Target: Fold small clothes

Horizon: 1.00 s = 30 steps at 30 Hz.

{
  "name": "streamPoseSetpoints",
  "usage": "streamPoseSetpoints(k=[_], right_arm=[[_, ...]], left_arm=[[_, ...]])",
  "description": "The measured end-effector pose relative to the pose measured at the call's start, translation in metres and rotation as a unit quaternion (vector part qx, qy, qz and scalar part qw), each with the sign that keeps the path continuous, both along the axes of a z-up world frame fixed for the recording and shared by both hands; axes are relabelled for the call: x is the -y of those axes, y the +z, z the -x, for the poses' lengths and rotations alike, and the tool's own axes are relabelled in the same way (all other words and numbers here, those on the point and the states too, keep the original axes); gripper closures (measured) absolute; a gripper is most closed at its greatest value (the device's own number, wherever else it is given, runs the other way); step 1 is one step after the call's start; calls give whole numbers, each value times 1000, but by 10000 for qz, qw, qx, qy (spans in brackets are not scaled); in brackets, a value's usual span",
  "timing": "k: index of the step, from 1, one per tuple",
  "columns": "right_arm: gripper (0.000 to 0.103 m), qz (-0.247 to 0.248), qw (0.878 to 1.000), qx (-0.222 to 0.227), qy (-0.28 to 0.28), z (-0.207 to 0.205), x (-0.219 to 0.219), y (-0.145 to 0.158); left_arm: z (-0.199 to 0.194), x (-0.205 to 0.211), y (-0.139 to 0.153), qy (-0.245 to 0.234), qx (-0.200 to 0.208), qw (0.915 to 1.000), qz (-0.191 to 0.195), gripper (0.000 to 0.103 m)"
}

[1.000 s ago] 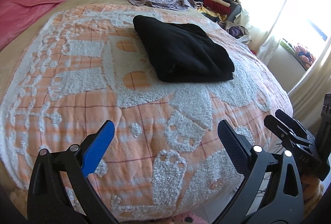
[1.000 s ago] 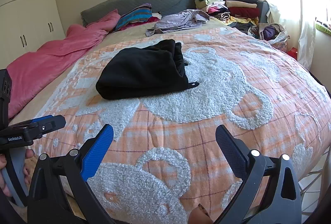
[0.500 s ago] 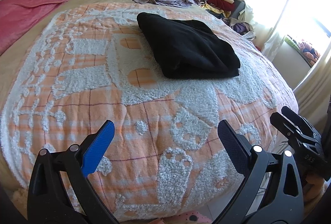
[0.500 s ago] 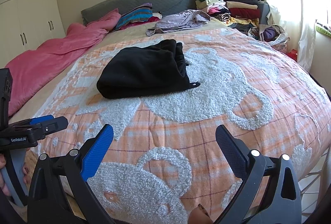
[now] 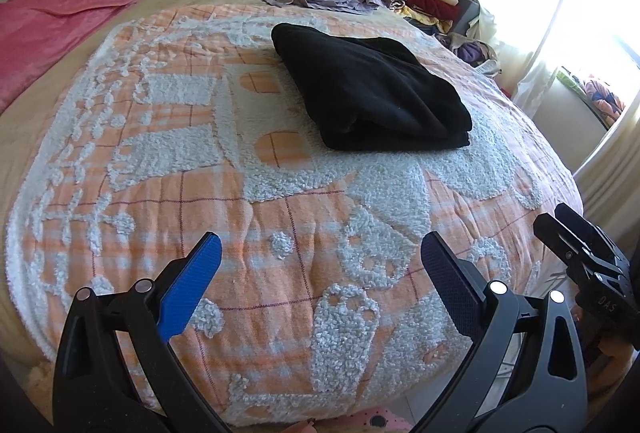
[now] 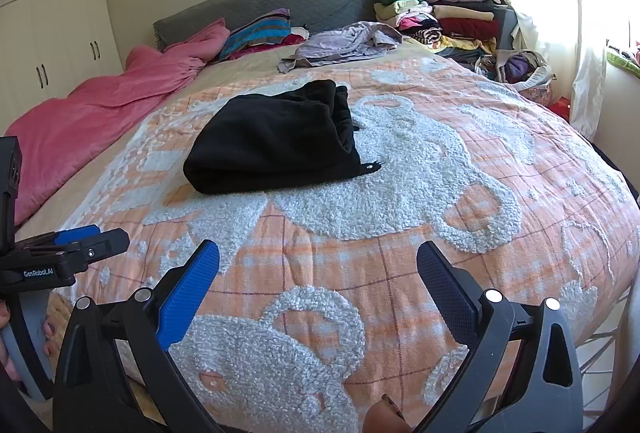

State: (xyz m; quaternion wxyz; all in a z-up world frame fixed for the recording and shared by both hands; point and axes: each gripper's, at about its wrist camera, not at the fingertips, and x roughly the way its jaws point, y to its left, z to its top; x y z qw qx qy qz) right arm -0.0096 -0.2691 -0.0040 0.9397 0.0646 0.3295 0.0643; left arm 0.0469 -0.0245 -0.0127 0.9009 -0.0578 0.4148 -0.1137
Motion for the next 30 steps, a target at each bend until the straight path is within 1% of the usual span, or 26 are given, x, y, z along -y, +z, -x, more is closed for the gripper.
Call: streamPoseSetpoints(k=[14,30], right_arm=[[5,20,10000,-10,-21,0,0,0],[5,11,10000,-59,1,-1,-2,0]], left_arm=[[0,-1,0,76,-41,9999,-56,10],[-1,-3,1,90,-92,9999,-27,10]])
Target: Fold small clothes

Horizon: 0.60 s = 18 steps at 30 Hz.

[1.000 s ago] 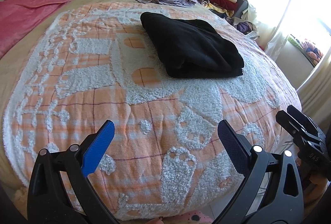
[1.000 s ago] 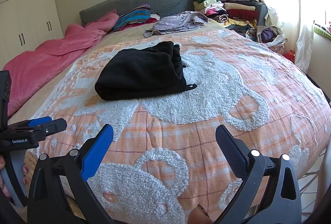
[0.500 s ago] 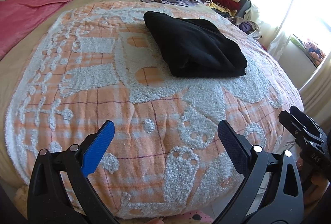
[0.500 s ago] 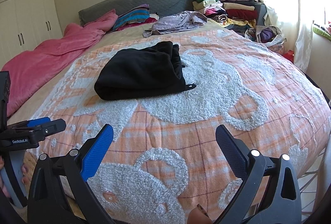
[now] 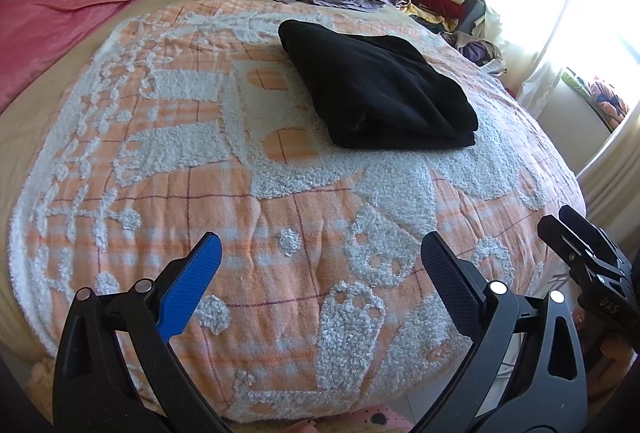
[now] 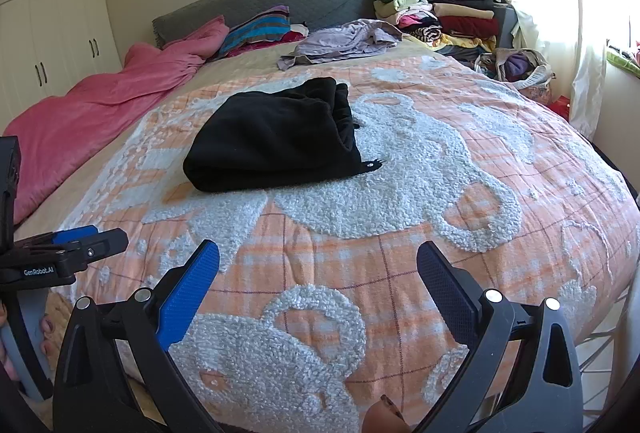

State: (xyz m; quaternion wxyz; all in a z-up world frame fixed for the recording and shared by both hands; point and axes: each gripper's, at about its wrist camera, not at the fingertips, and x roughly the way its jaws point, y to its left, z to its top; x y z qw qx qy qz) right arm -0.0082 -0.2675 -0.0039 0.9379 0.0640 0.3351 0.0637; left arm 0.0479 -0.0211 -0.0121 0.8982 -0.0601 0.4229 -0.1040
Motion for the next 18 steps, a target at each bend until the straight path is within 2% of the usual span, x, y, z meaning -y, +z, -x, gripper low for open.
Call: streamPoseSetpoints(k=[14,18], right_arm=[[5,46,10000,-9,-61,-1,1,-2],[5,-3,9994,-181,-298,1,15,-7]], left_arm=[[-1,0,-1,0,-44,10000,-57,10],[0,-1,-1,11,-37,10000,-67,10]])
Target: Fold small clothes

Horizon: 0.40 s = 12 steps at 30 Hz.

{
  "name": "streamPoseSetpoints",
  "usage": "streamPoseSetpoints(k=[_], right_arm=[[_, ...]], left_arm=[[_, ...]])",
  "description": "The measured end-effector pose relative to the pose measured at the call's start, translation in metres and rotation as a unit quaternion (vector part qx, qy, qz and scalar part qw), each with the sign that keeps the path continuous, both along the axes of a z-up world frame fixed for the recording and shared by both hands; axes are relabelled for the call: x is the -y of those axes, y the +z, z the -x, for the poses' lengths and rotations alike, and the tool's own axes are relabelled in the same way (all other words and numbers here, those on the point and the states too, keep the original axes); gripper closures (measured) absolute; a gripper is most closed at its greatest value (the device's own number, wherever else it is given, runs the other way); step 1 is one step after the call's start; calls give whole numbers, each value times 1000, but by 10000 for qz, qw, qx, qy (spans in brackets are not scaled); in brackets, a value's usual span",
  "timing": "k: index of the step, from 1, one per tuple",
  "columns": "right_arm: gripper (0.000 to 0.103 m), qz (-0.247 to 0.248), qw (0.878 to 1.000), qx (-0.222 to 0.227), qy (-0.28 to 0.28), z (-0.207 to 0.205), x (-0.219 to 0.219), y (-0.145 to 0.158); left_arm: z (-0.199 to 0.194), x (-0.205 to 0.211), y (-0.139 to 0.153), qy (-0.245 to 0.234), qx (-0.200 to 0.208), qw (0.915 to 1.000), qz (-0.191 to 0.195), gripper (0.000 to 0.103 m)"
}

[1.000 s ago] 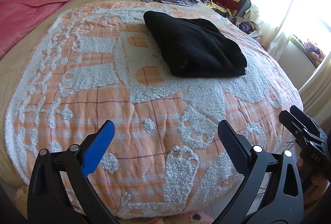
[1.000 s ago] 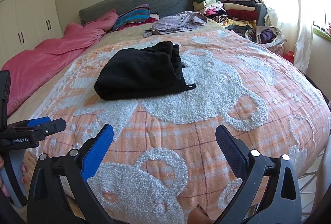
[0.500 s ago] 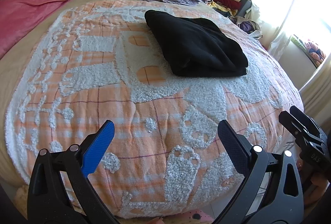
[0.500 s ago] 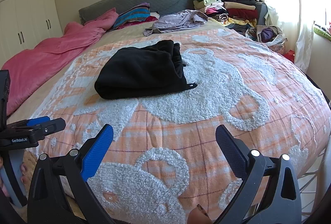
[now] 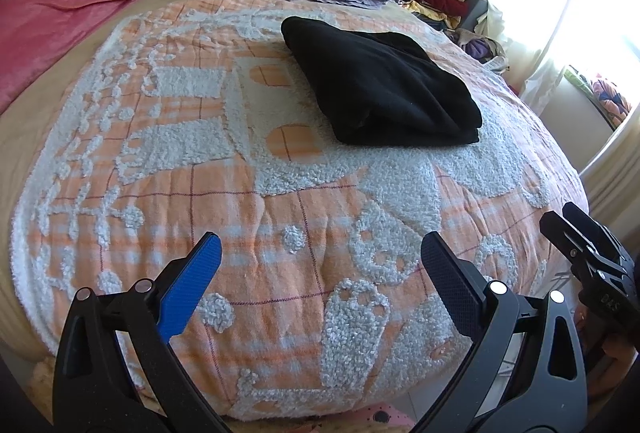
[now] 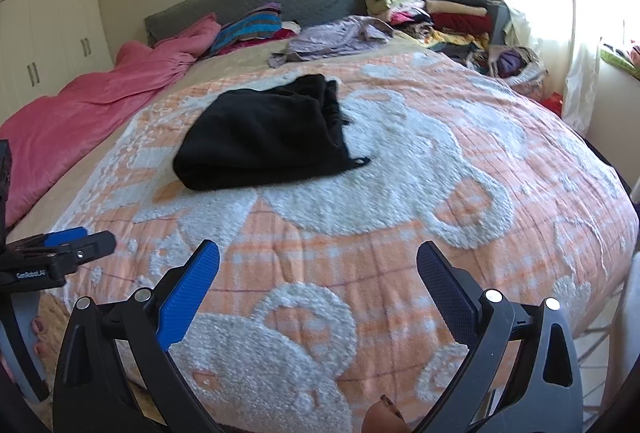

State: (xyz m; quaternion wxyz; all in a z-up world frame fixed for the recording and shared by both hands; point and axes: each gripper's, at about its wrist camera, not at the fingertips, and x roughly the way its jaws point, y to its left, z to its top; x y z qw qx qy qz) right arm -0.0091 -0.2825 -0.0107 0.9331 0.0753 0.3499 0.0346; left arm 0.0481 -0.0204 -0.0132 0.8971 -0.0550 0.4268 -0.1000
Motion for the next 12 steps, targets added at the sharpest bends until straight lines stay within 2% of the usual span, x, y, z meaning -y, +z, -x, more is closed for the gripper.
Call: streamPoseSetpoints(k=[2,4,5,7,8,10,11,12], right_arm=[[5,-112,9996,-104,-231,3,17,-3],[5,-144,9971,-159,-729,10,49,-7],[5,-128,9946,-178,-1016,13,68,-8],[5,-93,9817,-219,-1890,23,127,-12],[5,-57,9727,-236,-2307,28,157,-15],[5,102,9420,-448,-3323,42,236,-26],[5,174,9248,-578,-3757,49,272,-33],[5,313,8971,-782,-4337,60,320,-41]], left_arm=[[0,-2,-1,48,-33,10000,-42,10],[1,-8,-1,172,-96,9998,-92,10],[0,-14,-2,230,-118,9996,-64,10],[-2,-36,-2,449,-166,9988,69,10],[-6,-51,-3,618,-217,9978,137,10],[-18,-95,-5,1065,-344,9933,303,10],[-24,-117,-5,1289,-380,9904,325,10],[-31,-141,-5,1541,-392,9868,292,10]])
